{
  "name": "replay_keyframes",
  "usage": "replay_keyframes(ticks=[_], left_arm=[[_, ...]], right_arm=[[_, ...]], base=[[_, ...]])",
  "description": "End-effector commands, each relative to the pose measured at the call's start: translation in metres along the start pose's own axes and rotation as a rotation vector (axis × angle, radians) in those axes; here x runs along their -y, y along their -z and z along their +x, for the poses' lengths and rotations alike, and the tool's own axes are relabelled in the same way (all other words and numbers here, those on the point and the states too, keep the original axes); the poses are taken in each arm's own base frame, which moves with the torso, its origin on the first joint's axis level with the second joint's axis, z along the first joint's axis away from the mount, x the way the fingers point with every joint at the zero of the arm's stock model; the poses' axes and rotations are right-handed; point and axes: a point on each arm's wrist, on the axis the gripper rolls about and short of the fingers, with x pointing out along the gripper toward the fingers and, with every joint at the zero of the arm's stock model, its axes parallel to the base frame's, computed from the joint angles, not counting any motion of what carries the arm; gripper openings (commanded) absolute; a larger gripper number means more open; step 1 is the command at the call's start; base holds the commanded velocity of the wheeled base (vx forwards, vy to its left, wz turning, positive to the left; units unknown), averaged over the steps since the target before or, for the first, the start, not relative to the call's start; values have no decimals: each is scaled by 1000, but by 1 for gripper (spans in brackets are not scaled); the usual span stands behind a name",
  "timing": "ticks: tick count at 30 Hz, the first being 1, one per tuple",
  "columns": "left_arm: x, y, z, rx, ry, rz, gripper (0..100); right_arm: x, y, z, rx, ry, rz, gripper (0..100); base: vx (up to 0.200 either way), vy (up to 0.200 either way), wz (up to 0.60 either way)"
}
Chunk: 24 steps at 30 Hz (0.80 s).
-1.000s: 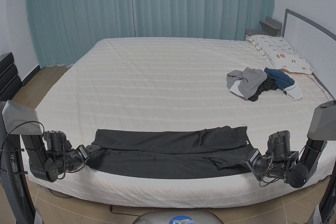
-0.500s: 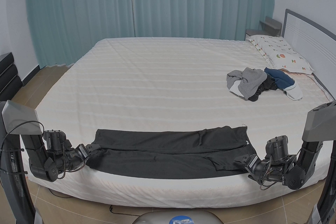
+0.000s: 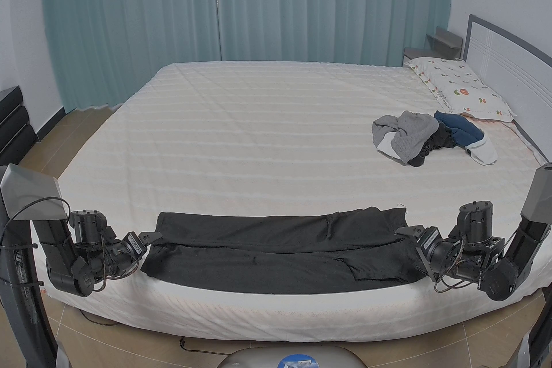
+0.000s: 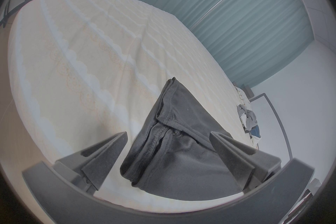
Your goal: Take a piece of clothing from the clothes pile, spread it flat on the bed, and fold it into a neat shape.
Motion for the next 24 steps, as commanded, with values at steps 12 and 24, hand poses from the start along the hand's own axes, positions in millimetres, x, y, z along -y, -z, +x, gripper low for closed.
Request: replay_keyframes(ticks=[12,24], left_arm=[[8,-8,0,31,31,-41,100],[9,-9,0,34,34,-46,100]], right_arm=[[16,24,58,-49,-55,18,100],[34,31,57,-15,-21,-84,100]], base=[[0,0,0],[0,0,0]])
